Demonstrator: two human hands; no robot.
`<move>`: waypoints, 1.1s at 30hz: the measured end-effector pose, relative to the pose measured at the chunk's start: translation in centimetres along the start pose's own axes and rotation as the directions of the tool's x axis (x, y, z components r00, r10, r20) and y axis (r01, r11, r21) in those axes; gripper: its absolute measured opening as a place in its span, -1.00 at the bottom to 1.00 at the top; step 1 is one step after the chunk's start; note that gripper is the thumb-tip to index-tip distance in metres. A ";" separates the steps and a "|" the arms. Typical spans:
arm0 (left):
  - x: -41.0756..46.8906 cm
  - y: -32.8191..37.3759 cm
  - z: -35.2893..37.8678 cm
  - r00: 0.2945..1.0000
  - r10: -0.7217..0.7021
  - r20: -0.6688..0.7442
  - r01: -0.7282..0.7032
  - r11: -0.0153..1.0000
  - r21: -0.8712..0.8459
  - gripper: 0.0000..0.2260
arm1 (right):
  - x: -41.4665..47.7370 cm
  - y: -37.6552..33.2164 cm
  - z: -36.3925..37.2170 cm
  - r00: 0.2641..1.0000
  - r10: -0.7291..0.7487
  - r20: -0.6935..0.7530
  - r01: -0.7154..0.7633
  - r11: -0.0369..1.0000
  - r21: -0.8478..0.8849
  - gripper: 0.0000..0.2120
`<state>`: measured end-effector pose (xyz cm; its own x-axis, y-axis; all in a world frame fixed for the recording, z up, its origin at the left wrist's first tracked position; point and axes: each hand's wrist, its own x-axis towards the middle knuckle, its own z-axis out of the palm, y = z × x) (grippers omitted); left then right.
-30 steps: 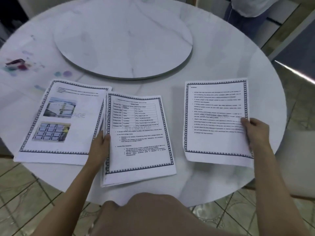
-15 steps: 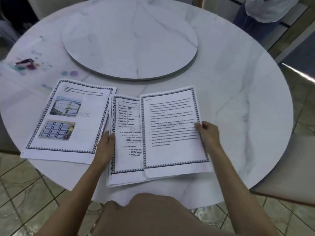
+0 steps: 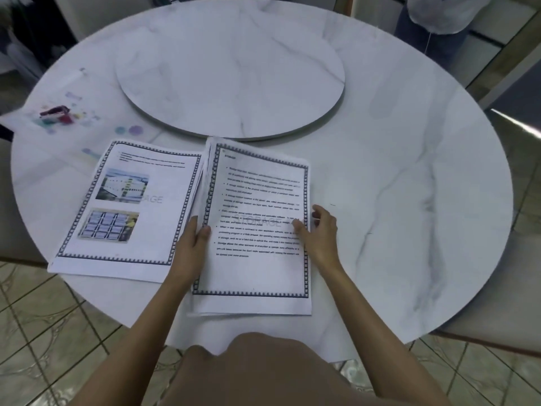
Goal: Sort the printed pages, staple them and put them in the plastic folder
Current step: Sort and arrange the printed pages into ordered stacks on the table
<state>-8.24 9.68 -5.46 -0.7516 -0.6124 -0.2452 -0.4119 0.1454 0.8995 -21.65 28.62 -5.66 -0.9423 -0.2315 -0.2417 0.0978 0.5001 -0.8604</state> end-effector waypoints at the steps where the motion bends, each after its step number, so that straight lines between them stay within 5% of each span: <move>1: 0.1 0.3 0.0 1.000 0.021 -0.006 -0.021 1.000 -0.011 -0.58 | 0.3 -0.1 -0.5 0.999 0.042 0.035 -0.044 0.997 0.067 -0.43; 5: 0.5 2.8 0.4 0.993 0.114 -0.003 -0.114 0.989 -0.090 -0.56 | 0.9 -1.6 -2.5 0.986 0.014 0.165 -0.059 0.961 0.272 -0.63; 9: 0.5 6.7 0.7 0.964 0.243 -0.104 -0.258 0.953 -0.158 -0.83 | 0.3 -5.2 -3.7 0.985 -0.170 -0.029 0.170 0.925 0.339 -0.85; 16: -0.5 10.4 0.7 0.896 0.382 -0.226 -0.430 0.872 -0.233 -0.78 | -1.9 -8.8 -4.5 0.922 -0.308 -0.235 0.385 0.802 0.456 -0.87; 19: -1.1 8.2 1.4 0.933 0.332 -0.135 -0.357 0.898 -0.258 -0.67 | -3.1 -6.9 -3.6 0.939 -0.290 -0.187 0.345 0.804 0.484 -0.93; 22: -1.9 5.4 2.3 0.967 0.250 -0.057 -0.256 0.934 -0.249 -0.69 | -4.3 -4.8 -2.4 0.960 -0.222 -0.169 0.276 0.842 0.464 -0.74; 24: -2.4 4.8 2.8 0.974 0.217 -0.067 -0.226 0.945 -0.236 -0.74 | -4.6 -4.7 -2.0 0.974 -0.183 -0.137 0.227 0.836 0.499 -0.93; 33: -3.7 5.0 3.8 0.975 0.186 -0.119 -0.209 0.952 -0.225 -0.69 | -5.1 -3.8 -1.7 0.973 -0.156 -0.169 0.218 0.857 0.467 -0.90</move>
<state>-9.48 15.68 -1.39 -0.7482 -0.6629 -0.0283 -0.1186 0.0916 0.9887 -17.79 29.35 -0.43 -0.9864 -0.1621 -0.0255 0.0277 -0.0115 -0.9995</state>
